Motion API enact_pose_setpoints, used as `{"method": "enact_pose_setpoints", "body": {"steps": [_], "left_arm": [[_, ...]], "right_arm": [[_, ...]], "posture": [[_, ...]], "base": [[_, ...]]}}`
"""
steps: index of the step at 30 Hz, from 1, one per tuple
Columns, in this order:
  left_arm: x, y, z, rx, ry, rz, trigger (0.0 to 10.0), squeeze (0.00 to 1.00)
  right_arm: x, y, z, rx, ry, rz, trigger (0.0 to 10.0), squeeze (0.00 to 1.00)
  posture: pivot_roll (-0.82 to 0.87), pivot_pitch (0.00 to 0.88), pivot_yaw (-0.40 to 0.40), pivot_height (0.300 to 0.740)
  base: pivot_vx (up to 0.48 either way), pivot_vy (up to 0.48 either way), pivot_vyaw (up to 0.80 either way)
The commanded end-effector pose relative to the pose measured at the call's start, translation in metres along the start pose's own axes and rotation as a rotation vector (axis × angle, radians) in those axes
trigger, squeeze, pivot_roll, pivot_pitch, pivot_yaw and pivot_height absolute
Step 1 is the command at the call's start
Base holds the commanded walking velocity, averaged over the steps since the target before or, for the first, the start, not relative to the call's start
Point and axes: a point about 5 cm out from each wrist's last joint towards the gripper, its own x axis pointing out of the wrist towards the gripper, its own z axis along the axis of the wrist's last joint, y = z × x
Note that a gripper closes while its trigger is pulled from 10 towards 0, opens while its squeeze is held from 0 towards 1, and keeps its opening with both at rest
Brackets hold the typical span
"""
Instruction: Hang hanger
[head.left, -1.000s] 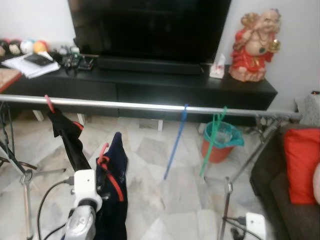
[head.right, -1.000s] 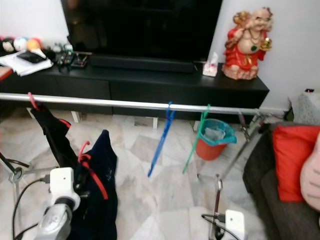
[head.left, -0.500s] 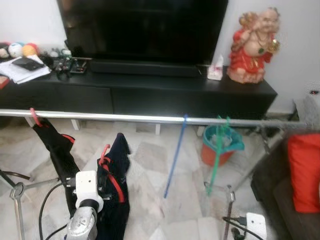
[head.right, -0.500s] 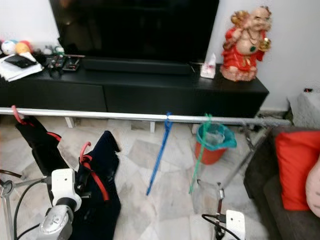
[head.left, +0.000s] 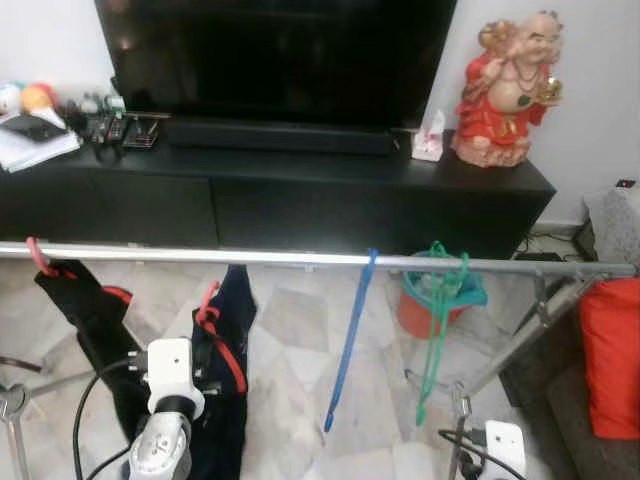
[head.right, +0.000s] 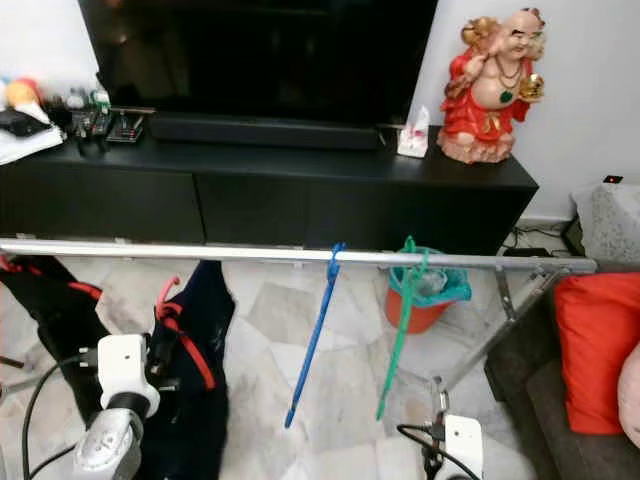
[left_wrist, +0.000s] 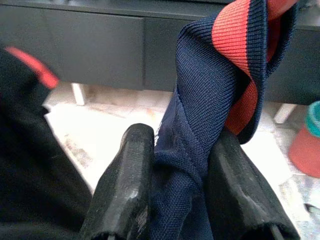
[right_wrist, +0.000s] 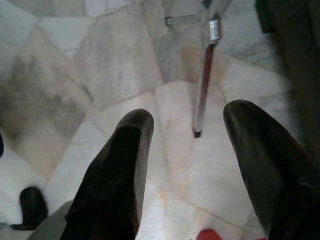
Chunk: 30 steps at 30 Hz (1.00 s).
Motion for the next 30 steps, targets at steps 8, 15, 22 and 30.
{"method": "enact_pose_setpoints", "body": {"steps": [8, 15, 22, 30], "left_arm": [[0.014, -0.012, 0.030, 0.002, -0.144, -0.037, 10.0, 0.00], [0.022, -0.014, 0.035, -0.005, -0.162, -0.018, 10.0, 0.00], [0.047, -0.013, 0.043, -0.018, -0.147, 0.046, 10.0, 0.00], [0.067, -0.005, 0.053, -0.066, -0.133, 0.127, 10.0, 0.00]], "right_arm": [[-0.001, -0.005, -0.003, -0.009, 0.008, -0.007, 10.0, 0.00], [-0.001, -0.006, -0.002, -0.012, 0.009, -0.005, 10.0, 0.00], [-0.001, -0.006, -0.001, -0.017, 0.011, 0.002, 10.0, 0.00], [-0.001, -0.006, -0.001, -0.014, 0.011, 0.002, 10.0, 0.00]], "posture": [[-0.10, 0.000, -0.078, 0.740], [-0.10, 0.000, -0.085, 0.740], [-0.09, 0.000, -0.098, 0.740], [-0.10, 0.000, -0.101, 0.740]], "base": [[0.000, 0.000, 0.00], [0.000, 0.000, 0.00], [0.000, 0.000, 0.00], [0.000, 0.000, 0.00]]}}
